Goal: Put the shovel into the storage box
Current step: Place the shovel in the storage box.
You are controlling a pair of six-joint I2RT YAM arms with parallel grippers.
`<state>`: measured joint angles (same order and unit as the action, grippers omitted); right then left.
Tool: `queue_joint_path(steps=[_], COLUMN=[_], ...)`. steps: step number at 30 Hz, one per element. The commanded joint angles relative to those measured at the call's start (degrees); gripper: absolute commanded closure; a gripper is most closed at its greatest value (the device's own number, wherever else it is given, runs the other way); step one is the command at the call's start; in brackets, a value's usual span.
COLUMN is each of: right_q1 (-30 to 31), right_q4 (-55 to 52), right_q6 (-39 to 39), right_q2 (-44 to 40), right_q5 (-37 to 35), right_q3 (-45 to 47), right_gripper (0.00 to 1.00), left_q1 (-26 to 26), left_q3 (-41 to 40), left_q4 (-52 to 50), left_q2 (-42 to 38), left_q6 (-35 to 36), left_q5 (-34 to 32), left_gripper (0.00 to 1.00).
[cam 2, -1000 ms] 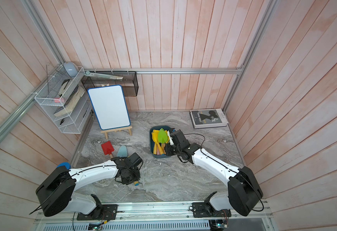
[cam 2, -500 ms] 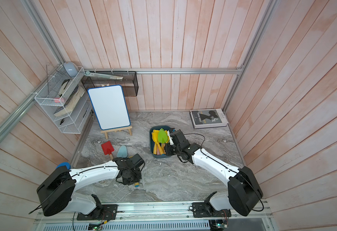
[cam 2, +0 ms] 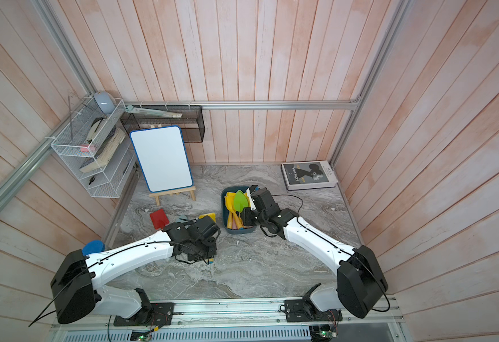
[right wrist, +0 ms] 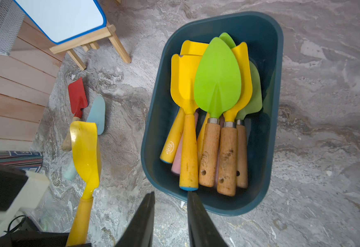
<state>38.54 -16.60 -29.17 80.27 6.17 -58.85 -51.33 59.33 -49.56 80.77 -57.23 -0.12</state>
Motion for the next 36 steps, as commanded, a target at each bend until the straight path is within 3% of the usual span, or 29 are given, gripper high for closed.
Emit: queue_joint_path(steps=[1, 13, 36], right_q1=[1.1, 5.7, 5.9], right_q4=[-1.0, -3.0, -3.5], right_q6=[-0.6, -1.1, -2.7], right_q2=[1.2, 4.3, 7.7], right_q5=[0.3, -0.4, -5.8], right_q3=[-4.0, -11.1, -9.3], right_gripper=[0.68, 0.67, 0.66], left_q1=[-0.1, 0.7, 2.1], left_q3=[4.1, 11.2, 14.2], left_q4=[-2.8, -0.8, 0.7], left_q2=[0.6, 7.7, 8.9], left_q6=[4.8, 11.1, 13.5], left_q5=[-1.5, 0.8, 3.6], left_gripper=[0.92, 0.92, 0.92])
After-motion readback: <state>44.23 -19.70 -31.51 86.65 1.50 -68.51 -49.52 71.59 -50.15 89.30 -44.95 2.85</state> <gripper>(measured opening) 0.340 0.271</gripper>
